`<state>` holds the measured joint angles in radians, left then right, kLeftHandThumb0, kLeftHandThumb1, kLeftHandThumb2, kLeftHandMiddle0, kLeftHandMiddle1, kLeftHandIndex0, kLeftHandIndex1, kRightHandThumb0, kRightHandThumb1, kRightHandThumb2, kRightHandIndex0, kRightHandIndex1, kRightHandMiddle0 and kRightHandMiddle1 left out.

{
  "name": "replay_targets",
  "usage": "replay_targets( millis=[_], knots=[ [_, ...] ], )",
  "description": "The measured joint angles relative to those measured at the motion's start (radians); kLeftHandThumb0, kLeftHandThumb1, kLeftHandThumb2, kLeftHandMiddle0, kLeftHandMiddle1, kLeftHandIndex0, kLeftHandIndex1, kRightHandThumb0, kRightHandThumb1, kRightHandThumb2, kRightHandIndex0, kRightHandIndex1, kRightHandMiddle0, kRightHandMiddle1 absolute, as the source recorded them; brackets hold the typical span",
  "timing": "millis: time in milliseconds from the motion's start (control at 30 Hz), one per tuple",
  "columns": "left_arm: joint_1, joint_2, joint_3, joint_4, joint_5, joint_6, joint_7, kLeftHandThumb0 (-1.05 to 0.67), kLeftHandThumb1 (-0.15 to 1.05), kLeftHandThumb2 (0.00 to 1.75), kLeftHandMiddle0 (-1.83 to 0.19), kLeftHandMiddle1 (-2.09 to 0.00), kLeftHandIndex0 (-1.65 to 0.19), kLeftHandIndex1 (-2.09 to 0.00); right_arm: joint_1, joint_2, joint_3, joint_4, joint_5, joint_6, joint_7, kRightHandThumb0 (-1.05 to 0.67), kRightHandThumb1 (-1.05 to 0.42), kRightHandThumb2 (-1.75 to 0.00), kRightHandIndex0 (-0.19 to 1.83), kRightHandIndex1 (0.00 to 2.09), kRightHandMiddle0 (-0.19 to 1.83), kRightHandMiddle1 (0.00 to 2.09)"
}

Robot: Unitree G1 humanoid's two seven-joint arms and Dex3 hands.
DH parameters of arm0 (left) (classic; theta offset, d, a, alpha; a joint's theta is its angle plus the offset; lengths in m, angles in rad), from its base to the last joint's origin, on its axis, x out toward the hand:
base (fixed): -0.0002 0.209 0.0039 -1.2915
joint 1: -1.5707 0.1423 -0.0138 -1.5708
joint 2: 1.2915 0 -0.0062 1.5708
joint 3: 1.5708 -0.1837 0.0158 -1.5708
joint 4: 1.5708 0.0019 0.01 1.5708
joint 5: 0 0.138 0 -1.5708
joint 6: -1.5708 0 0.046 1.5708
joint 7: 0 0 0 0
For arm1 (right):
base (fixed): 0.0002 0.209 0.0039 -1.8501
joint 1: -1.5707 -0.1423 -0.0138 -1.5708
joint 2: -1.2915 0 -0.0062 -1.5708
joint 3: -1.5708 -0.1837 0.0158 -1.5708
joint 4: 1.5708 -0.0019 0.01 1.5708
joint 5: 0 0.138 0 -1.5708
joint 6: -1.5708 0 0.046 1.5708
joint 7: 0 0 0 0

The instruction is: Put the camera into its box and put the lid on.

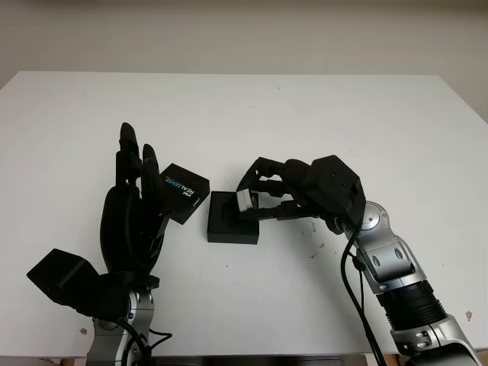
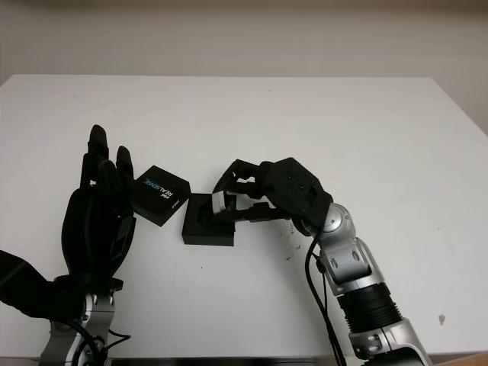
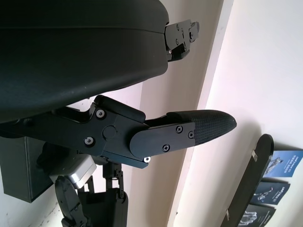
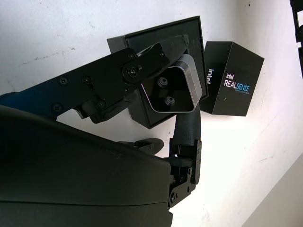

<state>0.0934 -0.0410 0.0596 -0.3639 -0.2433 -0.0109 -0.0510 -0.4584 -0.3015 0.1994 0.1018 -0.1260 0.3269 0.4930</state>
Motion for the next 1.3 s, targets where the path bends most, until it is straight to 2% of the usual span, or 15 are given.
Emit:
replay_targets(
  millis=[567,1300],
  knots=[
    [0.005,-0.012,-0.01,0.0,0.006,-0.012,0.007,-0.72,1.05,0.55,0.19,-0.04,0.19,-0.02,-0.005,0.003,0.021,-0.01,-0.004,0.03,-0.002,-0.4,-0.95,-0.05,0.34,0.04,0.26,1.93],
    [0.011,-0.018,-0.015,0.006,0.006,-0.028,0.007,-0.72,1.05,0.55,0.19,-0.03,0.19,-0.01,-0.004,0.007,0.051,0.054,-0.045,-0.1,-0.038,-0.39,-0.96,-0.06,0.38,0.06,0.28,1.87]
  ],
)
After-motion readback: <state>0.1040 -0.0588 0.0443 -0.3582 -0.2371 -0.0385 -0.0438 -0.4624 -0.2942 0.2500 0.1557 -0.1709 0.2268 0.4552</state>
